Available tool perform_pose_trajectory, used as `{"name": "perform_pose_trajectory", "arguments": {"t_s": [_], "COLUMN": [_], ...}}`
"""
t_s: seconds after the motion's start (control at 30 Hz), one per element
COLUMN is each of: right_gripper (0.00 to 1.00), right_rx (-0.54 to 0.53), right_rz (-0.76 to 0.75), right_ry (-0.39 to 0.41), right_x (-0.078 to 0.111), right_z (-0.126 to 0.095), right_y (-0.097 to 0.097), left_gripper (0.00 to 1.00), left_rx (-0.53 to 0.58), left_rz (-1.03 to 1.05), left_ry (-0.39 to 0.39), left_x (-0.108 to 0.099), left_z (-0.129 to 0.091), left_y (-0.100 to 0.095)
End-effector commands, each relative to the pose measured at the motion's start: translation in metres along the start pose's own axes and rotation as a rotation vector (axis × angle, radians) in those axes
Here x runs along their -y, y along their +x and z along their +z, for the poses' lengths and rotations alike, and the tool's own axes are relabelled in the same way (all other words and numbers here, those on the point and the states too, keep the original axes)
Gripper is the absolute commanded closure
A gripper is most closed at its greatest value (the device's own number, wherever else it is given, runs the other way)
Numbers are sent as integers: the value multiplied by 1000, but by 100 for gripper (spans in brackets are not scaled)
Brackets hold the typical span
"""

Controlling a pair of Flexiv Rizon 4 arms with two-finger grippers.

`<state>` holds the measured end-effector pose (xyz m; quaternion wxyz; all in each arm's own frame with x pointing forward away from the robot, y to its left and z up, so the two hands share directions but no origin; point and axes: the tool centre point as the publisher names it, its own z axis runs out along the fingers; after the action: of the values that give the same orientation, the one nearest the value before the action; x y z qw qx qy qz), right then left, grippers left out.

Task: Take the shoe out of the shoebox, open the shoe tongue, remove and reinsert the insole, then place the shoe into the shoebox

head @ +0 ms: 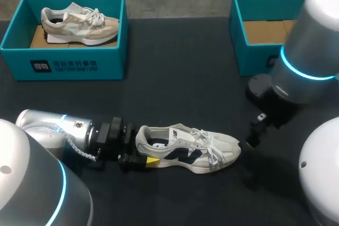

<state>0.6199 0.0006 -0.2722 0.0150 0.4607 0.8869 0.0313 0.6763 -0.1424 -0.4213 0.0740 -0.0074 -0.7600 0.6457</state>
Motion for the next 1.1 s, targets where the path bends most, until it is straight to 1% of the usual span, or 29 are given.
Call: {"name": "perform_pose_trajectory", "arguments": {"t_s": [0.03, 0.1, 0.17, 0.23, 0.3, 0.33, 0.4, 0.53, 0.6, 0.67, 0.7, 0.73, 0.77, 0.8, 1.1], "right_gripper": [0, 0, 0, 0, 0, 0, 0, 0, 0, 0, 0, 0, 0, 0, 0], "right_rx": [95, 95, 123, 190, 183, 203, 206, 294, 297, 320, 297, 240, 202, 184, 184], "right_rz": [126, 126, 252, 346, 372, 399, 416, 518, 537, 573, 588, 606, 586, 567, 567], "right_ry": [87, 87, 105, 168, 140, 139, 132, 208, 204, 222, 216, 183, 131, 95, 95], "right_x": [-5, -5, -12, -20, -24, -26, -30, -43, -48, -54, -58, -60, -62, -63, -63], "right_z": [-2, -2, 0, 3, 4, 5, 6, 9, 9, 11, 12, 14, 15, 16, 16], "right_y": [5, 5, 14, 28, 37, 43, 53, 73, 80, 85, 87, 89, 91, 94, 94], "left_gripper": [100, 100, 100, 100, 100, 100, 100, 100, 100, 100, 100, 100, 100, 100, 100], "left_rx": [0, 0, 0, 0, 0, 0, 0, 0, 0, 0, 0, 0, 0, 0, 0], "left_rz": [-1, -1, -1, -1, -1, -1, -1, -1, -1, -1, -1, -1, -1, -1, -1], "left_ry": [-1, -1, -1, -1, -1, -1, -1, -1, -1, -1, -1, -1, -1, -1, -1], "left_x": [-2, -2, -2, -2, -2, -2, -2, -2, -2, -2, -2, -2, -2, -2, -2], "left_z": [-1, -1, -1, -1, -1, -1, -1, -1, -1, -1, -1, -1, -1, -1, -1], "left_y": [0, 0, 0, 0, 0, 0, 0, 0, 0, 0, 0, 0, 0, 0, 0]}}
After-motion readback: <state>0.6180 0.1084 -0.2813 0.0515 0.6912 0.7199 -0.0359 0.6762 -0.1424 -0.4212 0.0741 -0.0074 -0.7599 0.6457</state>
